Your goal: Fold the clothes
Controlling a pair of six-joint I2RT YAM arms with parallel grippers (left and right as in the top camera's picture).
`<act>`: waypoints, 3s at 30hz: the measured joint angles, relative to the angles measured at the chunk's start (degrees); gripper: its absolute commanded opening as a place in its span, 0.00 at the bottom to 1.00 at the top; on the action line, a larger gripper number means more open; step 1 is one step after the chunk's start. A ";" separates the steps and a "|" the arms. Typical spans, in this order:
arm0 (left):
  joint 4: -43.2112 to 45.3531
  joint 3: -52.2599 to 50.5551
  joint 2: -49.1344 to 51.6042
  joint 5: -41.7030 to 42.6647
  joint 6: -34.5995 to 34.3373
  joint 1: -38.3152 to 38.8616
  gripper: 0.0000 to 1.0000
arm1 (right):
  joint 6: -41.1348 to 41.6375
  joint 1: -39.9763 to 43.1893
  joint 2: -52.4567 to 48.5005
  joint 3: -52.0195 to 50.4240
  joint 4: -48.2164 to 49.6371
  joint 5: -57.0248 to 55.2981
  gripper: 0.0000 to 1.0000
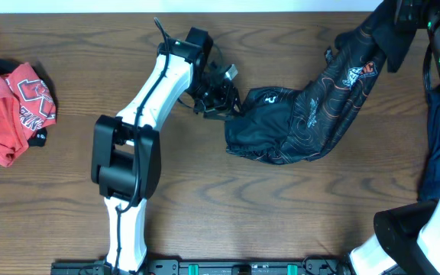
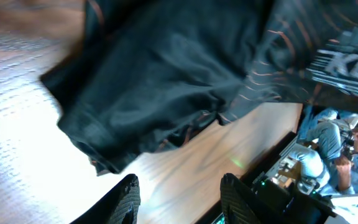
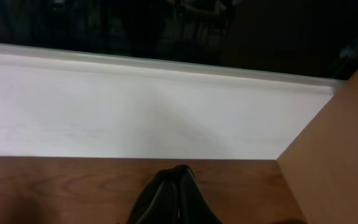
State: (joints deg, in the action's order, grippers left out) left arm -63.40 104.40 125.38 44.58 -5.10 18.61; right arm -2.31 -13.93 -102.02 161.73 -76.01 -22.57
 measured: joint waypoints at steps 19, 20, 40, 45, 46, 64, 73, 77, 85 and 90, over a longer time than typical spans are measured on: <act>0.96 -0.04 10.73 -2.27 -0.02 -1.05 0.45 | 0.00 0.00 0.00 0.00 -0.07 4.50 0.01; 1.22 -0.04 10.73 -2.45 -0.11 -1.38 0.45 | 0.00 0.00 0.00 0.00 -0.07 4.74 0.01; 6.78 0.13 10.47 -6.12 -2.27 0.46 0.37 | 0.00 0.00 0.00 0.00 -0.68 7.89 0.01; 6.67 0.46 9.35 -13.31 -2.82 4.15 0.09 | 0.00 0.00 0.00 0.00 -1.27 8.00 0.01; 6.62 0.50 9.29 -14.73 -3.34 4.76 0.06 | 0.00 0.00 0.00 0.00 -1.40 8.02 0.01; -3.76 6.99 5.14 -37.13 -5.25 2.12 0.06 | 0.00 0.00 0.00 0.00 -2.86 9.22 0.01; -4.79 15.13 -20.37 -41.03 -3.63 -0.50 0.06 | 0.00 0.00 0.00 0.00 -3.23 9.31 0.01; -4.07 15.41 -27.41 -44.41 -3.45 -0.79 0.06 | 0.00 0.28 0.00 0.00 -2.82 8.81 0.01; 0.66 15.02 -34.56 -51.65 -2.95 -5.79 0.06 | 0.00 5.66 0.02 0.00 0.46 6.64 0.01; 5.31 14.93 -42.36 -52.87 -2.12 -10.43 0.06 | -0.02 5.99 0.81 -0.02 2.73 5.75 0.01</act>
State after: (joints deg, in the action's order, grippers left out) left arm -58.08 119.33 83.02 -8.29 -7.22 8.19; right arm -2.33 -7.94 -101.21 161.71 -73.28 -16.82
